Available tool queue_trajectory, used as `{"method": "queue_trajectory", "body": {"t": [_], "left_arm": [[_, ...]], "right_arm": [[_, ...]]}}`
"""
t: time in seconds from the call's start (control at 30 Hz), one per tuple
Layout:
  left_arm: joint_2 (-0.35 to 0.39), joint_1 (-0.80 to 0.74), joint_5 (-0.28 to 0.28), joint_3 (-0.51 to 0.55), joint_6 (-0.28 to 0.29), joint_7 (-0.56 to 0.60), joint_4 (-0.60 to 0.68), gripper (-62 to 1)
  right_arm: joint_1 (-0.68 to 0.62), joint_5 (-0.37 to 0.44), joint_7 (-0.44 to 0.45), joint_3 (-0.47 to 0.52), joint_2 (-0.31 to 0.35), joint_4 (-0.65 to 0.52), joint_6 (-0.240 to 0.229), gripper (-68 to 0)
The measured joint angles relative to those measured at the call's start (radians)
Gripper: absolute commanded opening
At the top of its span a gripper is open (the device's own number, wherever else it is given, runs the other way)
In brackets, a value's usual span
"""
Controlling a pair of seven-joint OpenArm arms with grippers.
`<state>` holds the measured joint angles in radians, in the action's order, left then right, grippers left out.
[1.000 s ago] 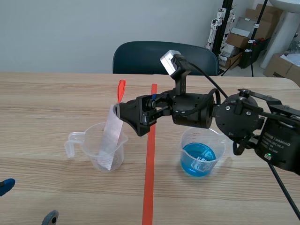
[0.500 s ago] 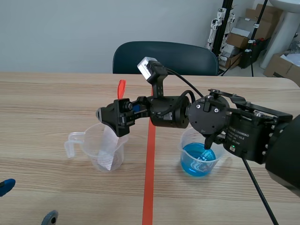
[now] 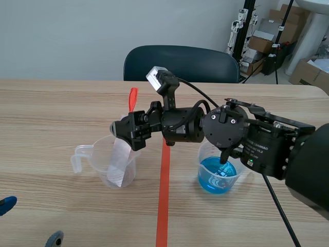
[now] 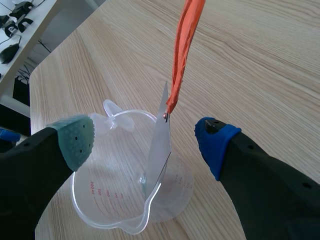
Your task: Do the redox reaction experiment. lift the metal plate out of the left beaker
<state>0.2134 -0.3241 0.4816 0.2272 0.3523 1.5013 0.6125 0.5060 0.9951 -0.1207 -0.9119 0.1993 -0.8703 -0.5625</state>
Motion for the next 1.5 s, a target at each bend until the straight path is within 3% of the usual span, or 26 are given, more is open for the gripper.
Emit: {"method": "queue_trajectory", "body": {"t": [0.23, 0.4, 0.53, 0.63, 0.93, 1.03, 1.4, 1.5], "left_arm": [[0.000, 0.000, 0.000, 0.000, 0.000, 0.000, 0.000, 1.4], [0.000, 0.000, 0.000, 0.000, 0.000, 0.000, 0.000, 1.4], [0.000, 0.000, 0.000, 0.000, 0.000, 0.000, 0.000, 1.4], [0.000, 0.000, 0.000, 0.000, 0.000, 0.000, 0.000, 1.4], [0.000, 0.000, 0.000, 0.000, 0.000, 0.000, 0.000, 1.4], [0.000, 0.000, 0.000, 0.000, 0.000, 0.000, 0.000, 1.4], [0.000, 0.000, 0.000, 0.000, 0.000, 0.000, 0.000, 1.4], [0.000, 0.000, 0.000, 0.000, 0.000, 0.000, 0.000, 1.4]], "right_arm": [[0.023, 0.000, 0.014, 0.000, -0.005, 0.000, 0.001, -26.6], [0.037, 0.000, 0.006, 0.000, -0.005, 0.000, 0.004, -33.3], [0.036, 0.000, -0.014, 0.000, -0.006, 0.000, 0.008, -33.3], [0.036, 0.000, -0.041, 0.000, -0.011, 0.000, 0.045, -33.3], [0.032, 0.019, -0.064, 0.000, -0.011, 0.000, 0.047, -34.6], [0.031, 0.019, -0.064, 0.000, -0.011, 0.000, 0.047, -39.1], [0.031, 0.019, -0.066, 0.000, -0.011, 0.000, 0.047, -65.6], [0.031, 0.020, -0.069, 0.000, -0.011, 0.000, 0.046, -66.9]]}}
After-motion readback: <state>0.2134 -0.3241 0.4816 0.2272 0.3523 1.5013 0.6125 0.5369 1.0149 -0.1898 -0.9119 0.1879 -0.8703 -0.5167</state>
